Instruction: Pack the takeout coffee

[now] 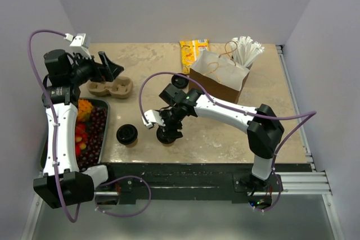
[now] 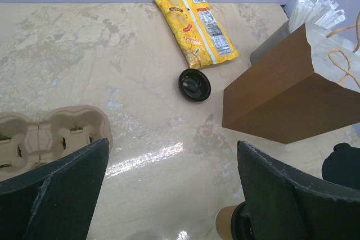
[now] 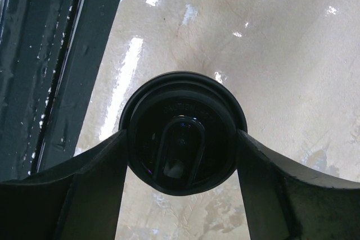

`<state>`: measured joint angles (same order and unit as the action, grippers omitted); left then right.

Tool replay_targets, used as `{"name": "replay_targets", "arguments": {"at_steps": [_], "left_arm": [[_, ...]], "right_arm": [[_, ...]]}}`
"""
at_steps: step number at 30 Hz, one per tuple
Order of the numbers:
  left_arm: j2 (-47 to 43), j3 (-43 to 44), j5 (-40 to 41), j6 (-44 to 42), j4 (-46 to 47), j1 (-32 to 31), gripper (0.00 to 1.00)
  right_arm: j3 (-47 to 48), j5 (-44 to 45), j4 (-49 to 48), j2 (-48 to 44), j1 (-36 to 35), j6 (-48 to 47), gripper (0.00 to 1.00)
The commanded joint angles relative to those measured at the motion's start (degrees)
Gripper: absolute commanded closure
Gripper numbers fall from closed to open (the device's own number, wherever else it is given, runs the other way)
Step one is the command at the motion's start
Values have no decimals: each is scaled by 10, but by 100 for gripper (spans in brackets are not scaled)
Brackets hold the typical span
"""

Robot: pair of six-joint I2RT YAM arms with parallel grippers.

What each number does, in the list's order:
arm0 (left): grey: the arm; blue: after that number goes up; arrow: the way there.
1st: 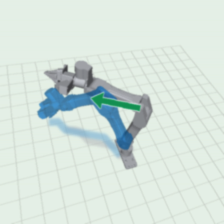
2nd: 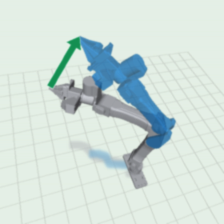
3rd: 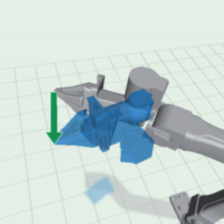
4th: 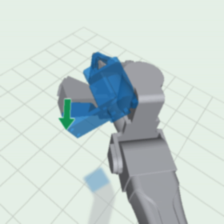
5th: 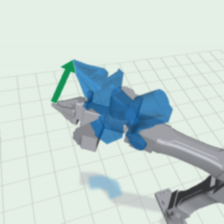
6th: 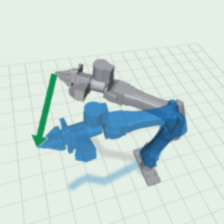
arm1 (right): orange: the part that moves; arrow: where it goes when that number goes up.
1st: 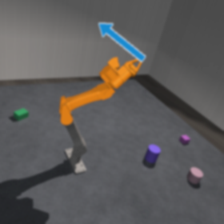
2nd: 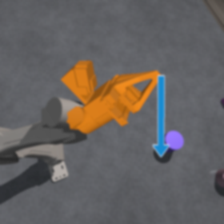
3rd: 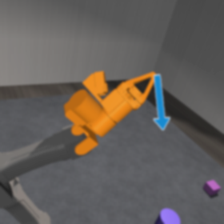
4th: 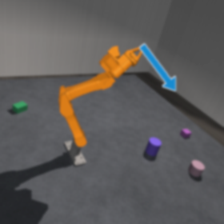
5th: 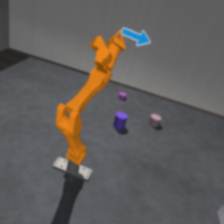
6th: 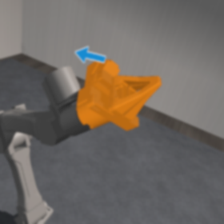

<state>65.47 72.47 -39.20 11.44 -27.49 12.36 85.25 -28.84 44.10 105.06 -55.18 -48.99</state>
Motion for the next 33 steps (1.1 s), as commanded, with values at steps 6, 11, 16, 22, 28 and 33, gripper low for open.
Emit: {"name": "replay_targets", "arguments": {"at_steps": [6, 11, 16, 22, 28, 33], "left_arm": [[52, 36, 13, 6, 31, -18, 5], [142, 134, 56, -28, 46, -109, 7], [296, 278, 44, -34, 53, -202, 12], [452, 435, -10, -22, 135, -279, 13], [532, 516, -6, -7, 154, -350, 12], [546, 506, 25, 7, 148, -385, 14]], "right_arm": [[40, 71, 32, -118, 3, 31, 51], [54, 96, 52, -209, 19, 92, 55], [72, 153, 63, -290, 41, 148, 57], [92, 170, 86, -358, 159, 182, 60], [122, 183, 114, -397, 219, 188, 62], [168, 175, 106, -408, 275, 212, 63]]}}
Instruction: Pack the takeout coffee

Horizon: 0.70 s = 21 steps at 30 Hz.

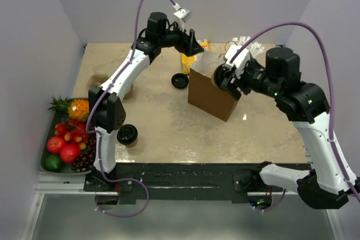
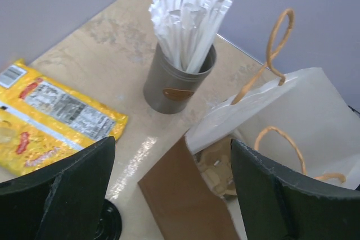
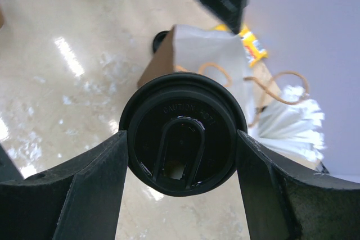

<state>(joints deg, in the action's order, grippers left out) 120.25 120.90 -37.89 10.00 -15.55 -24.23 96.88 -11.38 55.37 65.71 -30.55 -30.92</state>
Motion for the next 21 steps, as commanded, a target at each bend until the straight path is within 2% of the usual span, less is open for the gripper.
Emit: {"name": "replay_targets", "arguments": {"at_steps": [1, 5, 10, 15, 18, 20, 21], "left_arm": [[-4, 14, 18, 24, 27, -21, 15], [-15, 0, 63, 13, -6, -41, 19], [-51, -43, 146, 13, -44, -45, 33], [-59, -53, 155, 0, -68, -44, 44], [-61, -60, 120, 3, -64, -45, 68], [-65, -68, 91, 9, -52, -45, 76], [-72, -78, 58, 10, -48, -45, 83]], "right_arm": [[59, -2, -8, -11, 34, 35, 63], [84, 2, -21, 0, 57, 46, 63], [96, 38, -50, 15, 65, 48, 64], [80, 47, -69, 21, 66, 53, 64], [62, 53, -76, 27, 66, 66, 64], [56, 55, -76, 34, 66, 70, 64], [55, 54, -73, 35, 66, 71, 64]]}}
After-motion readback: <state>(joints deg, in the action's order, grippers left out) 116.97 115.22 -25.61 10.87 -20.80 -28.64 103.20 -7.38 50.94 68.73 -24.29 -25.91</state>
